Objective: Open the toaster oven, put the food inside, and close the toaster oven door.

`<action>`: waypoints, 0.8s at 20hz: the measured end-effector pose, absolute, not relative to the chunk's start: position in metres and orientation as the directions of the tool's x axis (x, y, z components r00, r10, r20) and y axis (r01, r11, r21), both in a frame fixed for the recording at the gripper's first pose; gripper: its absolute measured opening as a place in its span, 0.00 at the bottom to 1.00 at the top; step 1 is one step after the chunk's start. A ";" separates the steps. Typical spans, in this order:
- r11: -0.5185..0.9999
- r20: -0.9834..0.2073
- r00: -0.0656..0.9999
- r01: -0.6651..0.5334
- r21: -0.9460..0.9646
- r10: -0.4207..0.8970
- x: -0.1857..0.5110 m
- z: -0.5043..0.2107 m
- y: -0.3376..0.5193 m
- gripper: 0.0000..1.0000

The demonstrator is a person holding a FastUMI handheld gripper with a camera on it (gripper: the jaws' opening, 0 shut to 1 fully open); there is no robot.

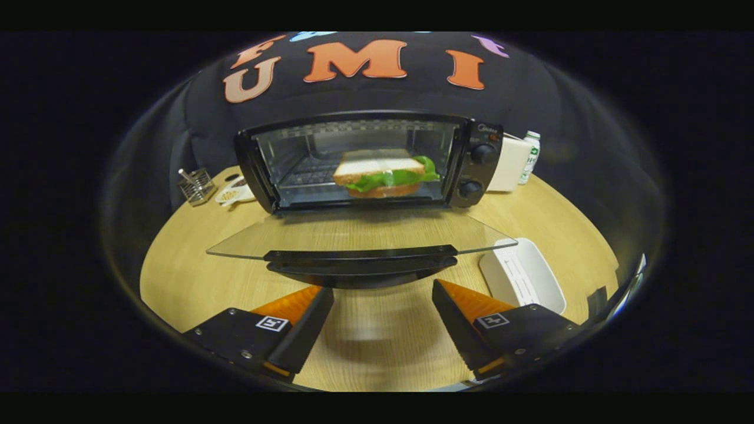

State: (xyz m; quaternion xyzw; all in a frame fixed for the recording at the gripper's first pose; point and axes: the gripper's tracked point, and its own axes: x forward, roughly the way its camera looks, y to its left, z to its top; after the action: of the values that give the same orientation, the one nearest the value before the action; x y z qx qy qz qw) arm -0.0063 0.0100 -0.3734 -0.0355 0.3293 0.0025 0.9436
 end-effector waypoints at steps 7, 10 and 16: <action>0.999 -0.526 0.851 -0.014 -0.039 -0.008 0.047 -0.313 0.014 0.99; 0.999 -0.511 0.859 -0.022 -0.037 0.000 0.066 -0.303 0.020 0.99; 1.000 -0.466 0.885 -0.008 0.003 0.008 0.104 -0.280 0.019 0.99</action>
State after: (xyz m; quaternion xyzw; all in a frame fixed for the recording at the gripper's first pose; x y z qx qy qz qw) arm 0.1042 0.0189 -0.2804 0.0006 0.2401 0.0040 0.9707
